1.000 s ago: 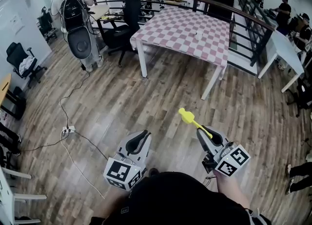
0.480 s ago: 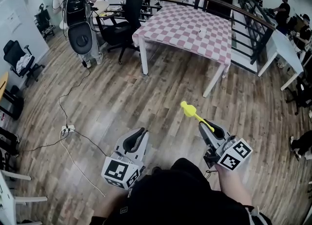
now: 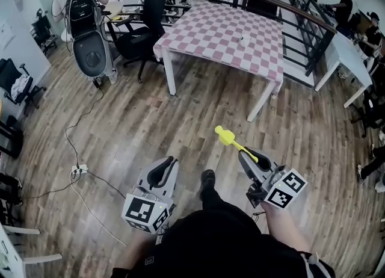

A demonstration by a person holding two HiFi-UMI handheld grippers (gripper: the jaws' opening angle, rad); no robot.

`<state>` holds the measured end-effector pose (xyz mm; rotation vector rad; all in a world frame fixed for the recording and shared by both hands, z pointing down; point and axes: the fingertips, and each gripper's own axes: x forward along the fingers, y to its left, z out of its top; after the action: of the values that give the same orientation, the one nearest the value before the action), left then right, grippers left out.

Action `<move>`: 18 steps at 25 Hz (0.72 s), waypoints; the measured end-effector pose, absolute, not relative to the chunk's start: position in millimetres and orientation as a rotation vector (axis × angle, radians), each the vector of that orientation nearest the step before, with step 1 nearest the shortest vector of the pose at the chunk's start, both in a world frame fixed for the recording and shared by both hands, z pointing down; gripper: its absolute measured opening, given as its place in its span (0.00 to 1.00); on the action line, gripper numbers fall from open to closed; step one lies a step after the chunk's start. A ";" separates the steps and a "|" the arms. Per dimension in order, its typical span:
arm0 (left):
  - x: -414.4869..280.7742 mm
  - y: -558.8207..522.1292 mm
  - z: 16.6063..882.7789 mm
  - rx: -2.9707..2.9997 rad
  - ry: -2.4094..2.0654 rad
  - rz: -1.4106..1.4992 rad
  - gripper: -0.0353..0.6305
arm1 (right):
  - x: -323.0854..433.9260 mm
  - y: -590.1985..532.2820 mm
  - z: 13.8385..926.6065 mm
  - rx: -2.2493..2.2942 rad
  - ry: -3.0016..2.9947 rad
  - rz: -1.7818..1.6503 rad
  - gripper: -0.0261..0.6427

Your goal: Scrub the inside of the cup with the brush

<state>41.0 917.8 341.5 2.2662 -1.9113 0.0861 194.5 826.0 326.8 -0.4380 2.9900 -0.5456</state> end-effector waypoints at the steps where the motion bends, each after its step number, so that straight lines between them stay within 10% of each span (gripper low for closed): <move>1: 38.2 904.1 341.4 2.270 -1.906 0.096 0.13 | 189.6 812.4 328.5 -0.434 2.988 -0.553 0.11; 18: -3.7 658.8 329.6 2.282 -1.865 0.196 0.13 | 159.2 561.1 326.4 -0.464 2.901 -0.608 0.11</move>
<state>-3.7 658.8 329.6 2.2815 -1.8655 0.1961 159.2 561.1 326.4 -0.4640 2.9006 -0.6084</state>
